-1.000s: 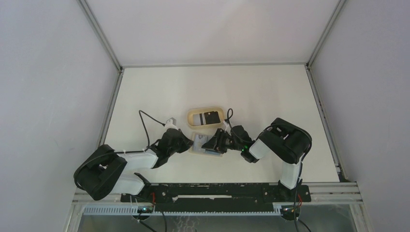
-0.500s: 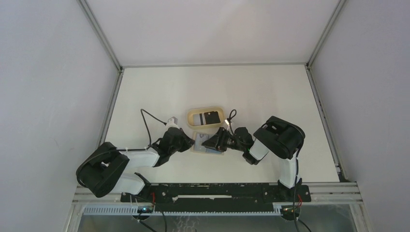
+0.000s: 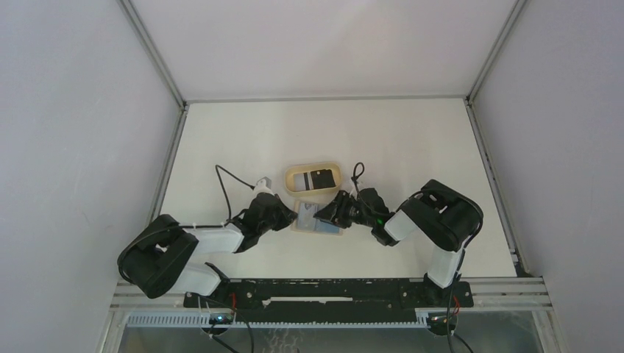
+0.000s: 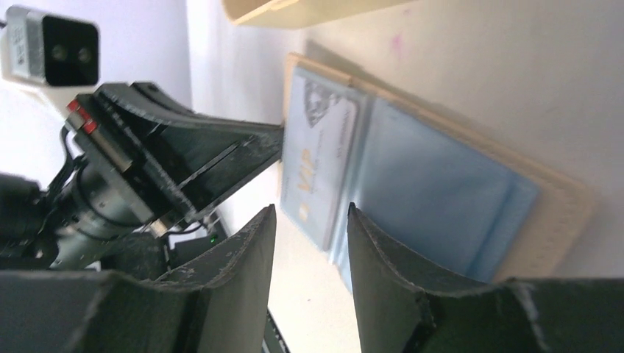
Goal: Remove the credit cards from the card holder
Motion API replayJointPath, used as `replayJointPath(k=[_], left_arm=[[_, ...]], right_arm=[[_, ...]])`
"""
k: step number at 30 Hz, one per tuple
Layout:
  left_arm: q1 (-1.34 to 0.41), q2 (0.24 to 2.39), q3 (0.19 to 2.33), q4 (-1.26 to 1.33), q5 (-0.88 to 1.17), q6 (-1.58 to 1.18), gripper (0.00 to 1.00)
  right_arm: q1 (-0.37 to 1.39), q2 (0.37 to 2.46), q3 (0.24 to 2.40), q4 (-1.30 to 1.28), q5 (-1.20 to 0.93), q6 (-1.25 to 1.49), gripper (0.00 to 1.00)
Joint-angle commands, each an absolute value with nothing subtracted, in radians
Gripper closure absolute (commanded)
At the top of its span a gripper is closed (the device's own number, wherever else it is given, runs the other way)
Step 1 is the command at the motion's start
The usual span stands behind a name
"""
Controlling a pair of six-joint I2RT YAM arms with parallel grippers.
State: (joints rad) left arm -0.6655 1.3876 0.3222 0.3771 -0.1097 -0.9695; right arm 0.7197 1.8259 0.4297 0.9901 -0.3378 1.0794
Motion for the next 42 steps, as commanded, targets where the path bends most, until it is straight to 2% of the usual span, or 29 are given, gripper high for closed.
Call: replayJointPath(k=[1,6,14,19,32,42], left_arm=[[-0.676,1.449,0.286,0.147,-0.109,-0.933,1.00],[-0.678,1.456,0.287,0.146,-0.110,-0.933,1.00],[-0.686,1.463,0.288,0.140,-0.116,-0.937,1.00],[-0.693,1.466,0.290,0.141,-0.115,-0.940,1.00],[-0.699,1.468,0.285,0.146,-0.117,-0.945,1.00],[-0.700,1.474,0.287,0.152,-0.114,-0.945,1.00]], right_arm=[[0.701,1.784,0.497,0.783,-0.268,0.994,0.50],[0.711,1.802,0.573,0.644,-0.253,0.971,0.50],[0.745,1.839,0.623,0.598,-0.269,0.988,0.49],[0.745,1.850,0.619,0.664,-0.331,1.003,0.49],[0.747,1.894,0.555,1.058,-0.483,1.111,0.49],[0.752,1.913,0.552,1.075,-0.478,1.130,0.49]])
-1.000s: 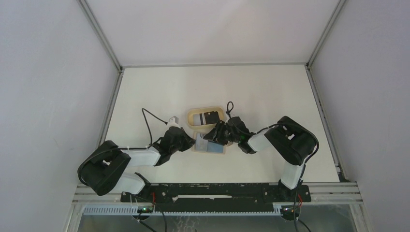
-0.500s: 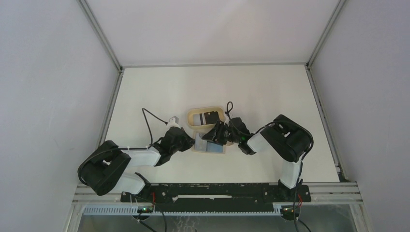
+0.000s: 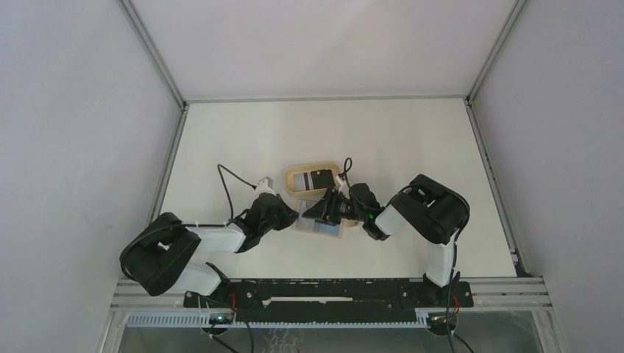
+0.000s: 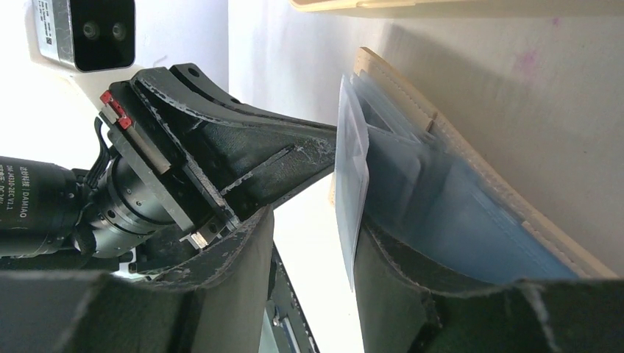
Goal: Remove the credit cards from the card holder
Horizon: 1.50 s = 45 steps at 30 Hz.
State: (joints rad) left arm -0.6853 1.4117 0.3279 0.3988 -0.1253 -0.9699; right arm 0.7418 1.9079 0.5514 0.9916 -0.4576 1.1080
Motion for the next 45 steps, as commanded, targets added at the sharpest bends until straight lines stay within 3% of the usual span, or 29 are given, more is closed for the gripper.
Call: replayJointPath(k=[1,20,35,40,45], left_arm=[[-0.700,1.475,0.286,0.151,-0.115,-0.946,1.00],[-0.701,1.489,0.289,0.158,-0.110,-0.945,1.00],[-0.700,1.495,0.290,0.159,-0.106,-0.942,1.00],[-0.701,1.499,0.292,0.161,-0.106,-0.942,1.00],[-0.700,1.497,0.290,0.161,-0.106,-0.941,1.00]], right_arm=[[0.750,1.911,0.552,1.067,-0.478,1.129,0.49],[0.672,1.854,0.426,1.067,-0.496,1.106,0.56],[0.615,1.826,0.366,1.091,-0.517,1.095,0.79],[0.604,1.817,0.351,1.091,-0.524,1.092,1.00],[0.584,1.791,0.317,1.091,-0.536,1.087,1.00]])
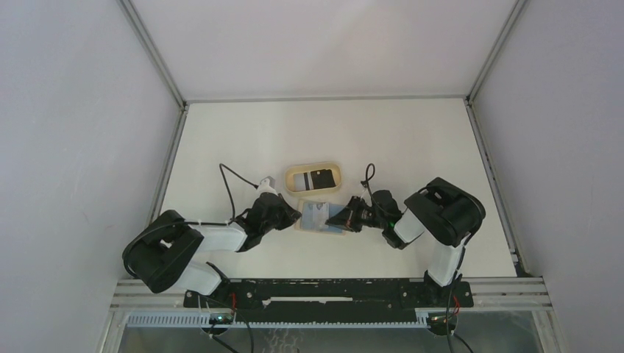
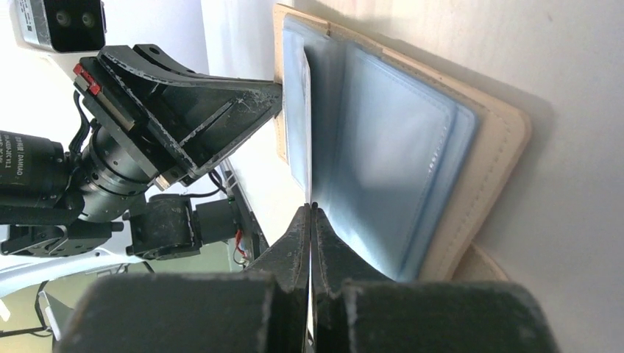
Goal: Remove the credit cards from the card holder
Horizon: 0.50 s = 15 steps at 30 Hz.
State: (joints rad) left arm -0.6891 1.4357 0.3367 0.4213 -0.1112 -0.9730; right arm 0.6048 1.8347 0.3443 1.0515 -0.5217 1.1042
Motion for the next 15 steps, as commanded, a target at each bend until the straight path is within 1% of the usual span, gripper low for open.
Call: replayJointPath(k=[1,3,6,10,15], left_arm=[[-0.701,1.496,0.290,0.161,-0.105,-0.942,1.00],[-0.700,1.493,0.290,0.161,-0.107,-0.942,1.00],[-0.700,1.483,0.285,0.160,-0.109,-0.943,1.00],[-0.700,1.452,0.277,0.147,-0.114,-0.946,1.00],[-0.700,1.415,0.263,0.139,-0.115,-0.956,1.00]], right_arm=[[0.577,1.781,0.306,1.090,-0.542,1.087,1.00],[0.563,1.741,0.283,1.071,-0.549,1.087,1.00],[0.546,1.663,0.261,0.969,-0.552,1.053,1.00],[0.542,1.519,0.273,0.712,-0.535,0.965,1.00],[0.541,1.304,0.351,0.342,-0.477,0.826,1.00]])
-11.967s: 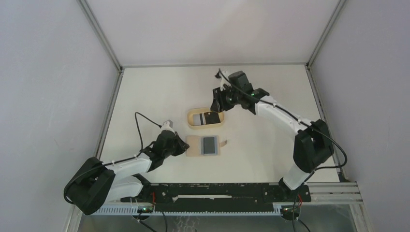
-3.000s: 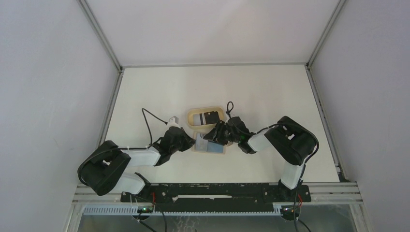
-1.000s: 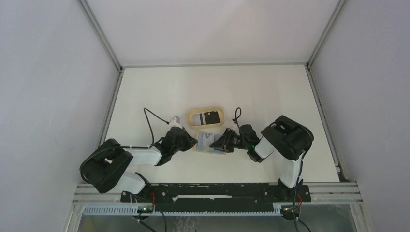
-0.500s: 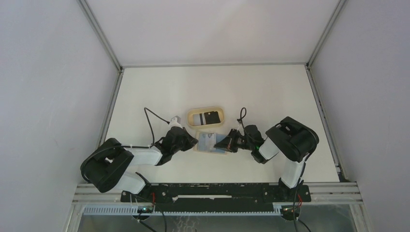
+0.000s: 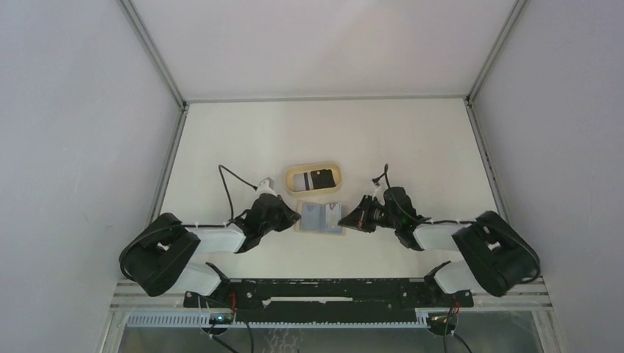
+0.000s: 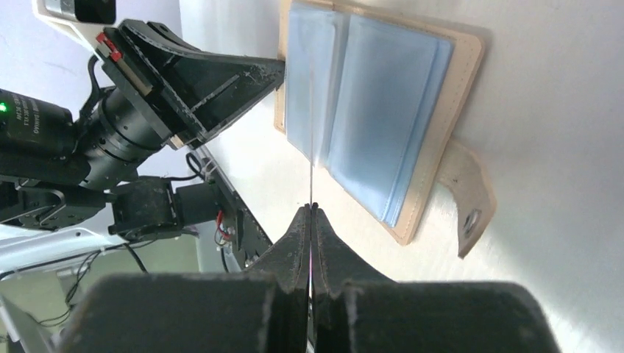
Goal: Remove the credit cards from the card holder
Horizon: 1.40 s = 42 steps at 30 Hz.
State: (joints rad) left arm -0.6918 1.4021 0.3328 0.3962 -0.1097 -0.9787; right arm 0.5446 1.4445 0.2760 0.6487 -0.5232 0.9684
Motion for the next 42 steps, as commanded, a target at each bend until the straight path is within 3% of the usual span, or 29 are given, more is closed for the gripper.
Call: replayJointPath(k=[1,7,20,29,42], left_arm=[[-0.700,1.406,0.259,0.139,-0.114,-0.960,1.00],[-0.701,1.358,0.238,0.131,-0.113,-0.973,1.00],[-0.701,1.230,0.202,0.072,-0.141,-0.991,1.00],[-0.700,1.178,0.178,0.057,-0.150,-0.999,1.00],[-0.700,1.174,0.175,0.055,-0.152,-0.997,1.00]], right_arm=[[0.541,1.269,0.377,0.288,-0.466,0.799,1.00],[0.541,1.238,0.565,0.154,-0.459,0.710,1.00],[0.610,1.666,1.000,0.172,-0.478,0.703,1.00],[0.619,1.857,1.131,0.160,-0.470,0.698,1.00],[0.610,1.965,1.183,0.168,-0.457,0.703,1.00]])
